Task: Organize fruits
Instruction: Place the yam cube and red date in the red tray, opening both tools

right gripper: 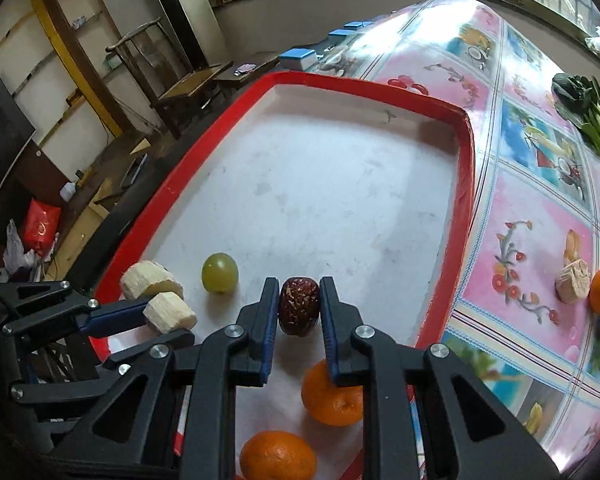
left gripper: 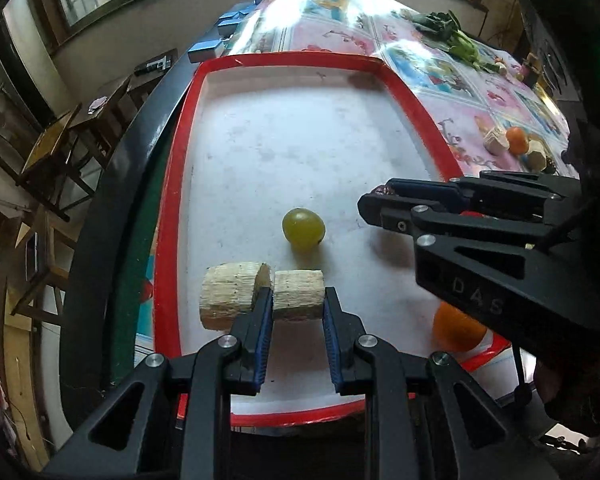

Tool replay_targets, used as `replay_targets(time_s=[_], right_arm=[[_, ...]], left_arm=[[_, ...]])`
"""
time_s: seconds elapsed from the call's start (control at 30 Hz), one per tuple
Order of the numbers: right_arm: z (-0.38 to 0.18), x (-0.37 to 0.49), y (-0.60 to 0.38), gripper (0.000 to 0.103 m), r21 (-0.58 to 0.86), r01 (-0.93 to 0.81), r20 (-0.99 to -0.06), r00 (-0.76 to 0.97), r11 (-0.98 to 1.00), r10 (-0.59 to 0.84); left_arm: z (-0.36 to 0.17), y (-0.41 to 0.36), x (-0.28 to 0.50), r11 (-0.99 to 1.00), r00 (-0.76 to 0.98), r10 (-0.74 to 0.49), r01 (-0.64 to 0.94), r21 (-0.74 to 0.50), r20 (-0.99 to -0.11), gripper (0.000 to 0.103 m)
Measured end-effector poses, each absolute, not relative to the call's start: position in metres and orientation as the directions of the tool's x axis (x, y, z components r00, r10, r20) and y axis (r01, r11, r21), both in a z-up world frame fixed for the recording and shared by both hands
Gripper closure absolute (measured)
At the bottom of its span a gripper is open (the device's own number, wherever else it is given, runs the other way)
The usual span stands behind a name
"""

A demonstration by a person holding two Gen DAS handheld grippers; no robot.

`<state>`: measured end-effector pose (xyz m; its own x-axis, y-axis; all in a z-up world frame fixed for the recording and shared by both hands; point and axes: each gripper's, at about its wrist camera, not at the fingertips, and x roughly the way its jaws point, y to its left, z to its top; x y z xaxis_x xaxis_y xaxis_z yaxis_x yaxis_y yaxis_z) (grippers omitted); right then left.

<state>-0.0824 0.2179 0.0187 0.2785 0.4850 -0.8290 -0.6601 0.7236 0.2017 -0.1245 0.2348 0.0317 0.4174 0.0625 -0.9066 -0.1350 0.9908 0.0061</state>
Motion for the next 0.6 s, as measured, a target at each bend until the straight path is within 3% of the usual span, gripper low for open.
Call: replay_targets(time_s=[0.37,0.47,0.53,0.6], right_arm=[[0.013,-0.082,0.222,0.081,0.159,-0.67,-0.837,0.298,0.725,0.459],[0.015,-0.082,0.218,0.079,0.177,-0.663,-0.835,0.29,0.727,0.467],[0.021,-0.082,0.211,0.073,0.197,-0.646,-0.826,0.296,0.737,0.48],[0.033,-0.082,0.2,0.057,0.226,-0.627,-0.801,0.316,0.745,0.509]], left_arm=[[0.026,0.23,-0.126,0.987,0.428,0.089,-0.156,0.024,-0.9,0.078],[0.026,0.232,-0.127,0.985,0.417,0.067,-0.171,-0.006,-0.907,0.072],[0.031,0.233,-0.128,0.983,0.424,0.057,-0.183,-0.024,-0.904,0.061],[0.042,0.232,-0.131,0.982,0.459,0.055,-0.186,-0.035,-0.887,0.055]])
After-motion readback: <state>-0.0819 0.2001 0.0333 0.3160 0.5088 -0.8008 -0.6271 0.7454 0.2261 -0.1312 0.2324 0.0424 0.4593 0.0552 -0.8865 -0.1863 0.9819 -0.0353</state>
